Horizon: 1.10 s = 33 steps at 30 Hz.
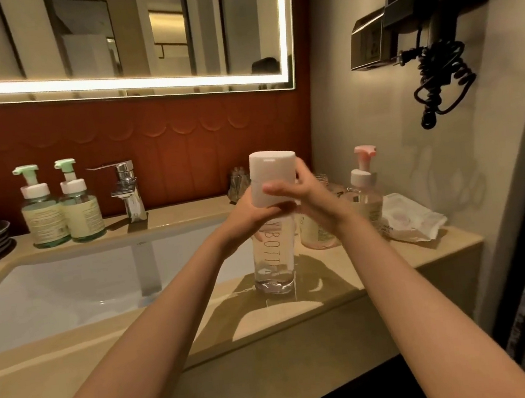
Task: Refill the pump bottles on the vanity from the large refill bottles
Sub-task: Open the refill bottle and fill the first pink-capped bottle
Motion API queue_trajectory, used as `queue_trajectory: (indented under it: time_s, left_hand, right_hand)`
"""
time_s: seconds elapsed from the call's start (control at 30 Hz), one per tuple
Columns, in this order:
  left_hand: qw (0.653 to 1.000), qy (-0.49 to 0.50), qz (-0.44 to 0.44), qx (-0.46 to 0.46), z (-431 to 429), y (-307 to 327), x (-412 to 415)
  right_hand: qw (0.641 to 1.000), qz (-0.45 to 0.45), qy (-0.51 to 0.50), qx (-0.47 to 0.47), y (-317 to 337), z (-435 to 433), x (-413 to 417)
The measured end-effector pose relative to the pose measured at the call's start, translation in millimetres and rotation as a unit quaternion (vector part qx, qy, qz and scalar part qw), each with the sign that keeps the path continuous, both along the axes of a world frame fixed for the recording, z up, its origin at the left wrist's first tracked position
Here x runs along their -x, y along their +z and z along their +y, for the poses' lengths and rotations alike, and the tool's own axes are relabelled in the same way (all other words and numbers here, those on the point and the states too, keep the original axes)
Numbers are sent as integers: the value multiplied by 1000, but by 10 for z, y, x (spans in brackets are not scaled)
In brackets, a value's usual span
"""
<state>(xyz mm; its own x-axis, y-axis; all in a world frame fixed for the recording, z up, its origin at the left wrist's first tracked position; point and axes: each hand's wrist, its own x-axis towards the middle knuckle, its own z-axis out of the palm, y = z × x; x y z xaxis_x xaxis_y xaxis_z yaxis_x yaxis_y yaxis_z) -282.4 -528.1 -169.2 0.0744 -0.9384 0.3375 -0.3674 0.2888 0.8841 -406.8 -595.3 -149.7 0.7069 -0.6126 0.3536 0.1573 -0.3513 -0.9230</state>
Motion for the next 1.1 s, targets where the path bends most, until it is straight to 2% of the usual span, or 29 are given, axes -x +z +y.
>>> queue_trajectory:
  time_s: [0.07,0.23,0.3,0.4,0.47,0.53,0.6,0.73,0.8,1.0,1.1]
  left_hand:
    - [999,6,32,-12,37,-17,-84]
    - [986,-53,153,40,148,235,-157]
    - [992,-38,110,43,148,372,-120]
    - [996,63,-11,56,104,444,-61]
    - [988,127,-27,87,101,453,-69]
    - [980,163,-2,116,148,487,-80]
    - [982,156,29,101,183,542,-89]
    - [997,66,-32,14,191,565,-60]
    - [999,42,-22,0,169,558,-39]
    - [987,156,18,36,144,623,-80]
    - [995,95,-5,5,125,584,-68]
  right_hand:
    - [1000,-5,2,-25,-158,59,-108]
    - [999,-41,-18,-30,-207,128,-165]
    - [998,-40,-46,-11,-233,130,-172]
    - [994,-56,-99,-8,-264,146,-225]
    - [991,-57,-120,-8,-271,162,-261]
    - [988,-57,-140,3,-267,170,-272]
    - [987,-56,-152,16,-259,171,-275]
    - [987,-53,-151,20,-248,185,-273]
    - [984,-56,-171,17,-240,188,-268]
    - [974,-35,-214,67,-213,224,-276]
    - [974,-31,-217,60,-201,210,-272]
